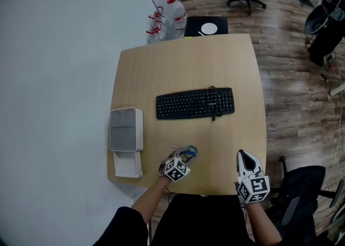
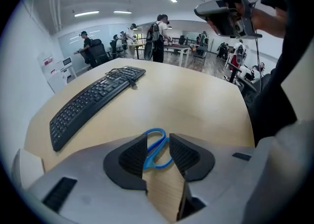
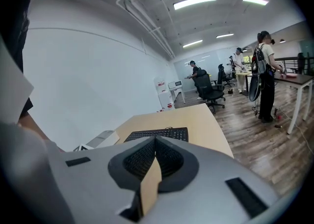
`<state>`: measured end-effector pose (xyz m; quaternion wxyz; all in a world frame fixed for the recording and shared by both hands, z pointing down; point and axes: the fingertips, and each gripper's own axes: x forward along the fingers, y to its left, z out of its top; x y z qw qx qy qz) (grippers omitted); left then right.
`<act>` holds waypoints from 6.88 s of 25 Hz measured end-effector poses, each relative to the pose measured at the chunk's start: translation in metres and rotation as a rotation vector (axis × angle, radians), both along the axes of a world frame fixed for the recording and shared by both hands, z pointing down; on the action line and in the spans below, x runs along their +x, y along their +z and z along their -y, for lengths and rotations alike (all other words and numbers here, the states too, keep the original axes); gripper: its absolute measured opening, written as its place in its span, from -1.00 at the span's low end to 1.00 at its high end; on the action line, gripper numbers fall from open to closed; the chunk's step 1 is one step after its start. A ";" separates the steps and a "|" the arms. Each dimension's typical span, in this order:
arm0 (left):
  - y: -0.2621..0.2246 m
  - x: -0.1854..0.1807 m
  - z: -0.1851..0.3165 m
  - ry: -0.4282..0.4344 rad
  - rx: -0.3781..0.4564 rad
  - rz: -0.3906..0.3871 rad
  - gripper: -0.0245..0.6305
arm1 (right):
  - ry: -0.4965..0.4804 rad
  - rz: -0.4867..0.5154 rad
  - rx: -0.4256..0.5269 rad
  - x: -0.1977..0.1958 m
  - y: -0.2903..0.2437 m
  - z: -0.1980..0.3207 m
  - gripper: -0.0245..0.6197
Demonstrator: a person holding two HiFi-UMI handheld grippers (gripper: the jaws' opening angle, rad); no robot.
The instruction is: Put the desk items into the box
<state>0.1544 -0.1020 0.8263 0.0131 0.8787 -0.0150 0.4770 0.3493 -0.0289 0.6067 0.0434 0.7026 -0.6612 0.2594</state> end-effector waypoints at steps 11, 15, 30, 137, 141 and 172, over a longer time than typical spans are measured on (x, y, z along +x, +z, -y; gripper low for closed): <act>0.024 0.001 0.003 0.290 0.050 0.154 -0.54 | 0.012 0.028 -0.027 0.015 0.013 0.015 -0.74; 0.036 -0.004 0.000 0.379 0.039 0.220 -0.54 | 0.015 0.035 -0.028 0.017 0.016 0.018 -0.74; 0.042 -0.012 -0.008 0.440 0.041 0.314 -0.66 | 0.045 0.032 -0.020 0.018 0.015 0.001 -0.74; 0.022 -0.321 0.108 -0.274 -0.153 0.036 -0.66 | -0.084 -0.106 -0.054 -0.292 -0.031 0.084 -0.74; 0.012 -0.319 0.117 -0.371 -0.209 -0.049 -0.51 | -0.089 -0.082 -0.057 -0.286 -0.025 0.085 -0.74; -0.350 -0.143 0.074 -0.779 -0.083 -0.965 -0.63 | -0.075 -0.116 0.097 -0.148 -0.095 0.074 -0.74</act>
